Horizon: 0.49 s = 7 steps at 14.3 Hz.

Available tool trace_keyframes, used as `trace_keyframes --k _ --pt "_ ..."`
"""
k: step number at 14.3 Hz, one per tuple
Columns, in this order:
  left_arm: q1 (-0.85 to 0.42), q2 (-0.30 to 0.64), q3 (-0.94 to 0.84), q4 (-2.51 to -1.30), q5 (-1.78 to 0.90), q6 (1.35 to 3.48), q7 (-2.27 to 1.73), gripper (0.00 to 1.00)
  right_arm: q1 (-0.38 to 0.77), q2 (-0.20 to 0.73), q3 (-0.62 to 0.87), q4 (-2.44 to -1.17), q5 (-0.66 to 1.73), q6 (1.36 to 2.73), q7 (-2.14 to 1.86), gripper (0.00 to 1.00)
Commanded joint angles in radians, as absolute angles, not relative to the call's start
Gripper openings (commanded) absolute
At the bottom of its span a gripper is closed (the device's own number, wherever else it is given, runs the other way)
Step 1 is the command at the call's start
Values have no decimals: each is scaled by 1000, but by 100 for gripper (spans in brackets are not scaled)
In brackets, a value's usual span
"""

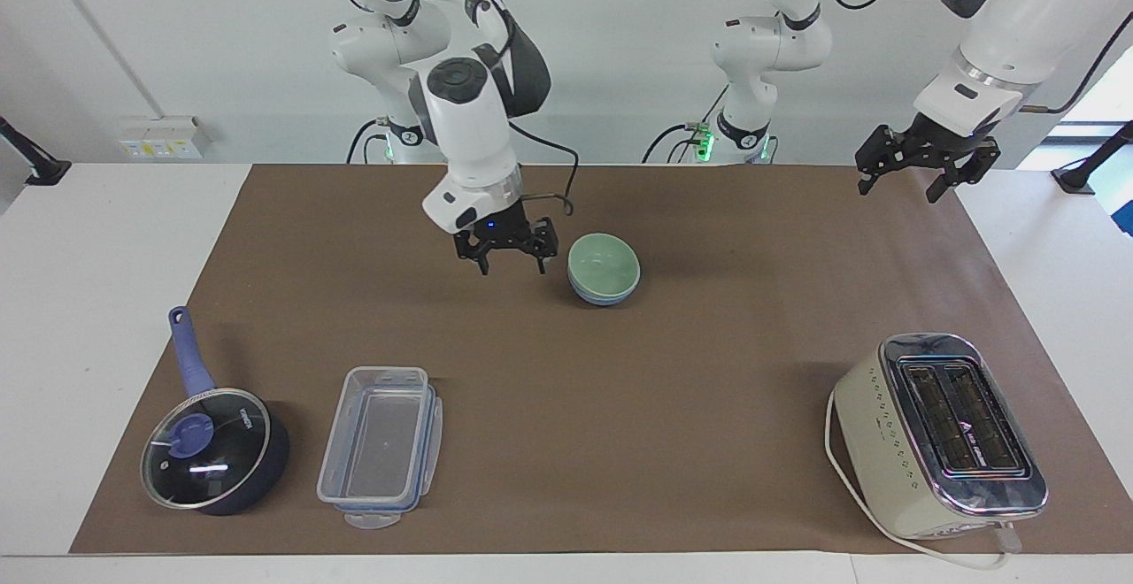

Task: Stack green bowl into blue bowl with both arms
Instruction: 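Open the right gripper and lift it away from the bowls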

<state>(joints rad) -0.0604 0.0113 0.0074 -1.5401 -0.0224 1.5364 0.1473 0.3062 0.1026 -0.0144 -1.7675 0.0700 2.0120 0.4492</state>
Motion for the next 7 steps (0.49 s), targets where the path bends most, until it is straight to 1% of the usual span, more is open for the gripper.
trace_keyframes --k 1,4,7 --pt "-60 -5 3 -1552 -8 1525 152 100 215 37 -3 -1756 57 1939 401 100" --pt "-64 -5 2 -1555 -11 1529 159 100 143 -21 -11 -1749 55 1853 341 100" --pt "-71 -5 -3 -1557 -15 1536 153 100 68 -46 -15 -1685 54 1722 272 100"
